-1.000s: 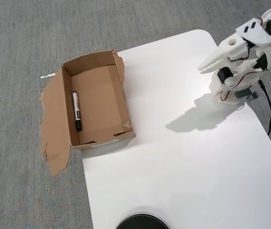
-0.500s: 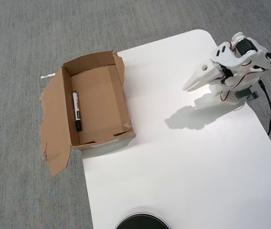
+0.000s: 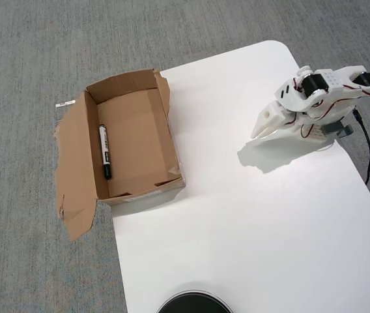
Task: Grasp a pen and put it in the box.
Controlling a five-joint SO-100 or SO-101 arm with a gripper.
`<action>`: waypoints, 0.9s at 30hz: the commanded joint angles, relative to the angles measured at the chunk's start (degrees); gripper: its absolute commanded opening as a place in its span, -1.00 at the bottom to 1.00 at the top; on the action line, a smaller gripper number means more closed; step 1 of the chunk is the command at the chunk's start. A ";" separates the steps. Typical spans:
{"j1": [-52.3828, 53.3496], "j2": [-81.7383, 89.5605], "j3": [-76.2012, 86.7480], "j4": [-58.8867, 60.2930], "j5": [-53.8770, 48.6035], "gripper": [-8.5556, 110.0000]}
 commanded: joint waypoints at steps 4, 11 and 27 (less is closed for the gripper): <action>0.22 3.52 4.70 -0.09 0.57 -0.74; 0.22 3.52 7.87 0.62 0.48 -0.74; -0.31 3.43 9.10 0.70 0.22 -0.73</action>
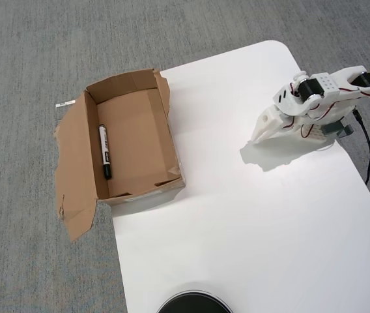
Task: Grasp a pen and put it in the box.
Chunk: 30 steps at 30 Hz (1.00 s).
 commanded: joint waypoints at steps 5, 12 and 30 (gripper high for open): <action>0.13 3.43 1.80 0.09 0.13 -0.74; -0.04 3.43 1.89 0.09 0.13 -0.74; 0.04 3.43 1.89 0.26 0.57 -0.83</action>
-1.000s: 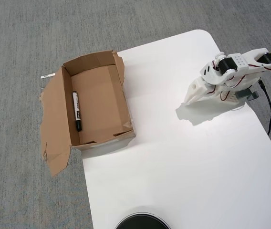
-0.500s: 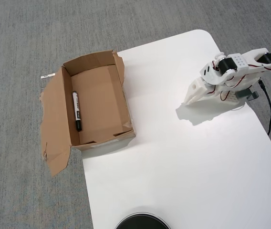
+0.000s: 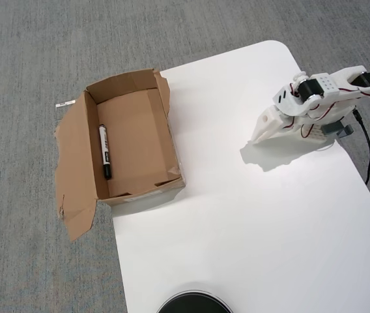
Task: Grasp a pen and put it in the box.
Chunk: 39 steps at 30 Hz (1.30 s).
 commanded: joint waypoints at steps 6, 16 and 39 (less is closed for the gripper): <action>0.13 3.43 1.54 1.32 0.66 -0.85; -0.40 3.34 1.54 1.49 0.57 -0.85; -0.04 3.34 1.45 1.49 0.57 -0.85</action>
